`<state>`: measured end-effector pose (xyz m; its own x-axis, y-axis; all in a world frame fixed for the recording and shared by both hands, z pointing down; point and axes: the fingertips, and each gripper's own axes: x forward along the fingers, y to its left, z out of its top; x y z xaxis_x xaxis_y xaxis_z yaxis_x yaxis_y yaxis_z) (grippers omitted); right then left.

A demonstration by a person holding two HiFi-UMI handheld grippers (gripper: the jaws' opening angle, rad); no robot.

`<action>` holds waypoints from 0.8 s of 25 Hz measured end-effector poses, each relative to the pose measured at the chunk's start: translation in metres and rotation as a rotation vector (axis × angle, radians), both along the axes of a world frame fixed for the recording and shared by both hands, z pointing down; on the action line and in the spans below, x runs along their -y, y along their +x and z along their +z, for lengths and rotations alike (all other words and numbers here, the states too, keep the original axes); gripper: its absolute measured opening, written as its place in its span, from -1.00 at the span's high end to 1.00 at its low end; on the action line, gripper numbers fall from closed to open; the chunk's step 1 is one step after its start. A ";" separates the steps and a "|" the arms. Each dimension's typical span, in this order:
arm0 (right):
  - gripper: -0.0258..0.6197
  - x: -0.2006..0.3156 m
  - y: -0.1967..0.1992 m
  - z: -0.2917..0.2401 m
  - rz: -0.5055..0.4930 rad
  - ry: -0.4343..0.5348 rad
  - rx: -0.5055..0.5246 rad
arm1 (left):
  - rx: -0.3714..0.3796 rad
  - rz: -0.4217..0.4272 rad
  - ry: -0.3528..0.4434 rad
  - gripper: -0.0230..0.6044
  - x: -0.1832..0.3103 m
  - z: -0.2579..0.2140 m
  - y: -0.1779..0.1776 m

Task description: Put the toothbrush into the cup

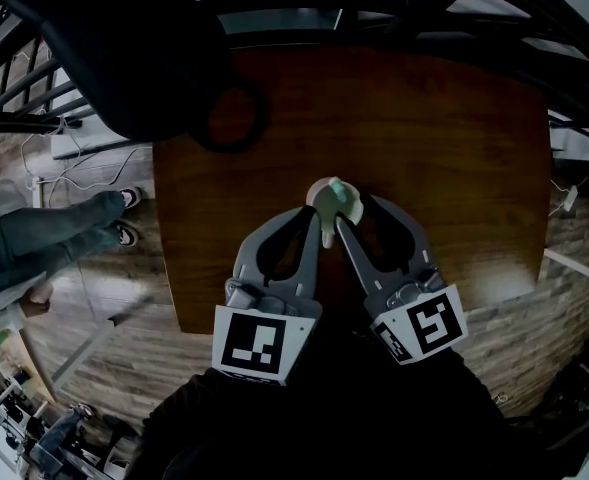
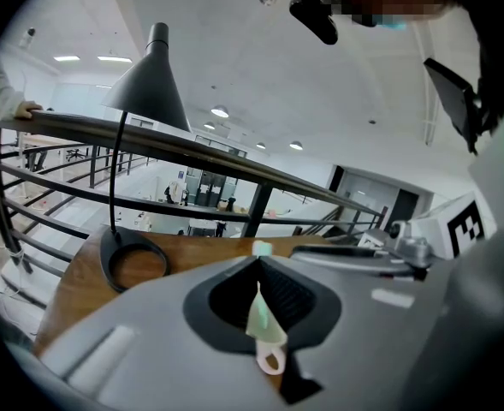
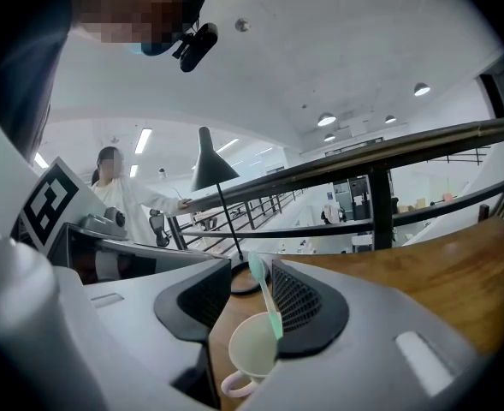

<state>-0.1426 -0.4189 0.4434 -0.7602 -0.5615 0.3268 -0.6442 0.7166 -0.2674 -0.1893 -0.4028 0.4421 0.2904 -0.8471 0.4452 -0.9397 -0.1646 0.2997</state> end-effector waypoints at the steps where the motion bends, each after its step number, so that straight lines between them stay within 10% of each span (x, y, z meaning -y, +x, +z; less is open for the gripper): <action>1: 0.45 0.000 0.001 -0.001 0.000 0.001 0.001 | 0.001 0.000 0.001 0.90 0.000 -0.001 0.001; 20: 0.51 -0.033 0.027 -0.066 -0.016 0.163 0.068 | 0.081 -0.014 0.171 0.90 -0.034 -0.065 0.026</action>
